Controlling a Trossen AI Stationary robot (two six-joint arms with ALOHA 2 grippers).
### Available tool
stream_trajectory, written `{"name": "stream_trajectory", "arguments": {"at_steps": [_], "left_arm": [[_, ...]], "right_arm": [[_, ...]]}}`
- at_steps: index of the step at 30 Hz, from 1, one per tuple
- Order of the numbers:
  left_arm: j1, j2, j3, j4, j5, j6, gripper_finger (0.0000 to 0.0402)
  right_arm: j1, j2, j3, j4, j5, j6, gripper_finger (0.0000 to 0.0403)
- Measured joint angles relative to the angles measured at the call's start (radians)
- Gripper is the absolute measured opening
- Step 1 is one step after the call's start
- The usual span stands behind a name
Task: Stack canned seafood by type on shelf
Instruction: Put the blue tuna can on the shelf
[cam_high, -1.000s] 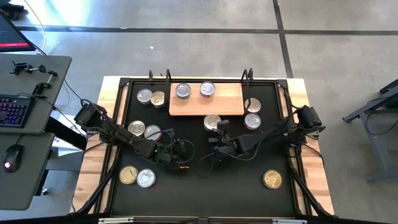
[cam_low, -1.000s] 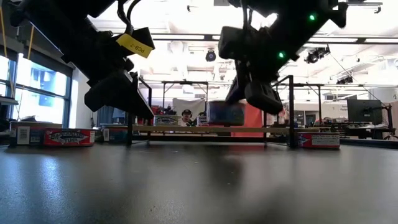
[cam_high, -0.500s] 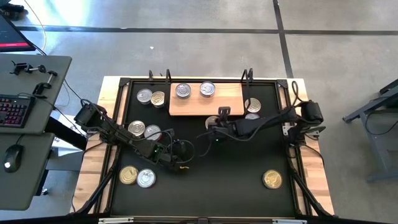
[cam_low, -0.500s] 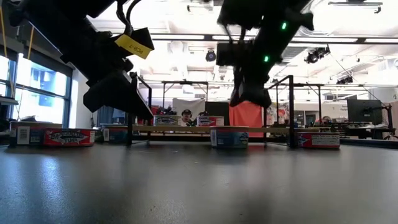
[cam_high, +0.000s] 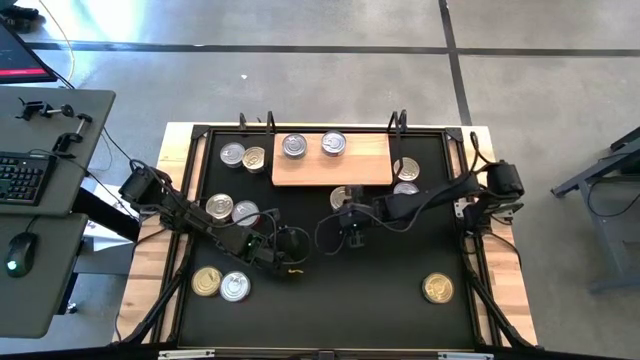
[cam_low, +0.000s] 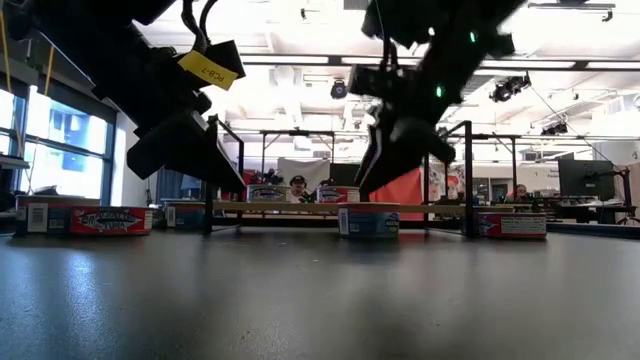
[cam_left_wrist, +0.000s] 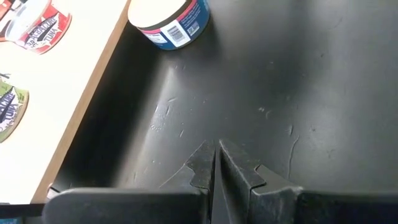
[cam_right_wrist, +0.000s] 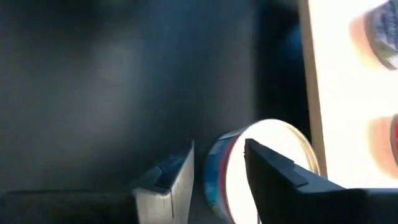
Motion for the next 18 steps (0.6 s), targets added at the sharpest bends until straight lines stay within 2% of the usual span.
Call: {"name": "stream_trajectory", "arguments": {"at_steps": [4, 8, 13, 18], "left_arm": [[0.0, 0.0, 0.0, 0.001, 0.0, 0.0, 0.0014], [0.002, 0.0, 0.0, 0.002, 0.0, 0.0, 0.0014], [0.002, 0.0, 0.0, 0.005, 0.0, 0.0, 0.0014], [0.002, 0.0, 0.0, 0.005, 0.0, 0.007, 0.0014]], "right_arm": [[-0.027, 0.0, -0.103, 0.107, 0.018, 0.042, 0.0115], [-0.035, -0.006, -0.193, 0.237, -0.019, 0.01, 0.0071], [-0.012, -0.008, -0.303, 0.377, 0.068, -0.032, 0.0009], [0.029, -0.005, -0.328, 0.412, 0.123, -0.007, 0.0008]]}}
